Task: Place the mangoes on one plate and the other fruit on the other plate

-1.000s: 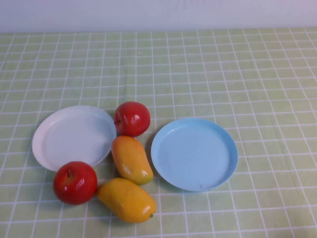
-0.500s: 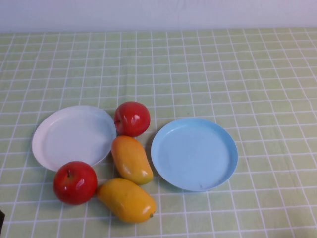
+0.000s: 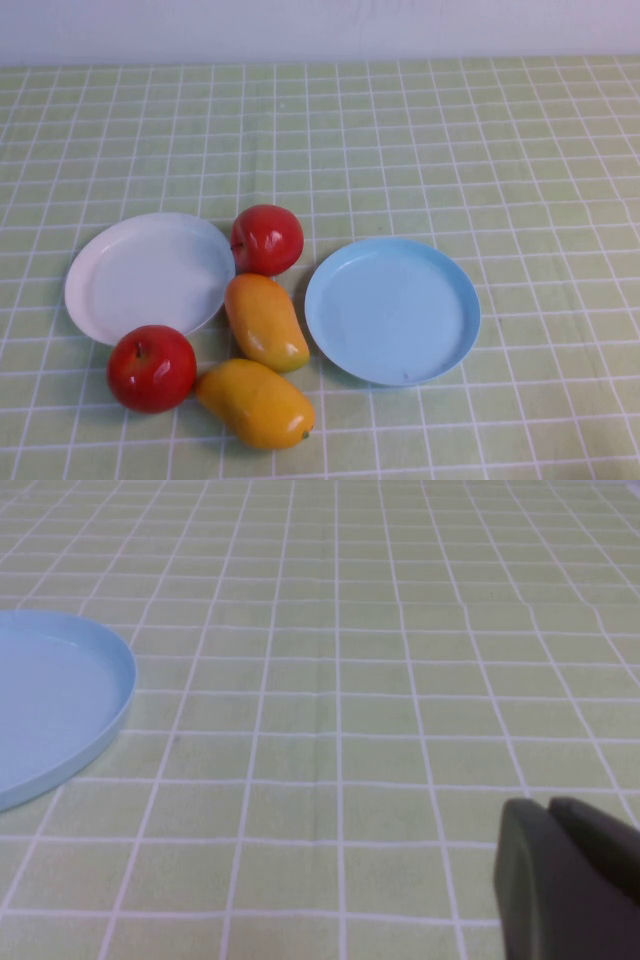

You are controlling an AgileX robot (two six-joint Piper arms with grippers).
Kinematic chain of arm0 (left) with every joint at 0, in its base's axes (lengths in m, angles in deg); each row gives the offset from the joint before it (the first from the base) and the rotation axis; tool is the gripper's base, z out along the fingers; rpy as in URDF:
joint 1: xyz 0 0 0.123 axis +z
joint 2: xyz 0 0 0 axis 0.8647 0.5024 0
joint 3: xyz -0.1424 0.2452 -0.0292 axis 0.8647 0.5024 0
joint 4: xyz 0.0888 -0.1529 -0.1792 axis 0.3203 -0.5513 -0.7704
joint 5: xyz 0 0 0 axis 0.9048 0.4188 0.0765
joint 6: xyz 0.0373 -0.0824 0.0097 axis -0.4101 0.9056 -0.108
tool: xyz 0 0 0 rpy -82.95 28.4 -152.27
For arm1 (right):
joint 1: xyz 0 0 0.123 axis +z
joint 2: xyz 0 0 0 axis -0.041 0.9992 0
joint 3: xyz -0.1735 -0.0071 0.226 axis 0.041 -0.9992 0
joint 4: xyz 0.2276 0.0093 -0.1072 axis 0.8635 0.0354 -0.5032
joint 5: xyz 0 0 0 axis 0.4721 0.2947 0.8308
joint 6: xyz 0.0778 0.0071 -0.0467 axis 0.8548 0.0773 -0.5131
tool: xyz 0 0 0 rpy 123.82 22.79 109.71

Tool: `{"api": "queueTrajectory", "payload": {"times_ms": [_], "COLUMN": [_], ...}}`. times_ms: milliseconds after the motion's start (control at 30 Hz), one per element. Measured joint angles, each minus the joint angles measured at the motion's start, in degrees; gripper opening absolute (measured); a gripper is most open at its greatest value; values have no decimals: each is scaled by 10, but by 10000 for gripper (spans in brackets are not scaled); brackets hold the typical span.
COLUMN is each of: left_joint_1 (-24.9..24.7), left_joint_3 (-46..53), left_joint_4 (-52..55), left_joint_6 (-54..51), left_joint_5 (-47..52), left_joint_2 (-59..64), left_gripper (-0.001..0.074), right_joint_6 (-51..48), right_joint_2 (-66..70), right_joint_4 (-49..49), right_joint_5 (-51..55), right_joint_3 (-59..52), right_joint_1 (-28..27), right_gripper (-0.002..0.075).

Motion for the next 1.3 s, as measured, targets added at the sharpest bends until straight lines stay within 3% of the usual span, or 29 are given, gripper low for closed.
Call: {"api": "queueTrajectory", "payload": {"times_ms": [133, 300, 467, 667, 833, 1033, 1133, 1300], "left_joint_1": [0, 0, 0, 0, 0, -4, -34, -144], "left_joint_3": [0, -80, -199, -324, -413, -477, -504, -550], "left_joint_4": [-26, -17, 8, 40, 80, 23, 51, 137], "left_joint_6": [11, 6, -80, -205, -246, -335, -330, -281], "left_joint_5": [17, 140, 307, 439, 498, 511, 515, 540], "left_joint_2": [0, 34, 150, 293, 415, 537, 585, 653], "left_gripper": [-3, -3, -3, -3, -3, -3, -3, -3], "right_joint_6": [0, 0, 0, 0, 0, 0, 0, 0], "right_joint_2": [0, 0, 0, 0, 0, 0, 0, 0], "right_joint_4": [0, 0, 0, 0, 0, 0, 0, 0], "right_joint_5": [0, 0, 0, 0, 0, 0, 0, 0], "right_joint_3": [0, 0, 0, 0, 0, 0, 0, 0], "right_joint_1": [0, 0, 0, 0, 0, 0, 0, 0], "right_gripper": [-15, -15, -15, -15, -15, -15, -15, -15]}}
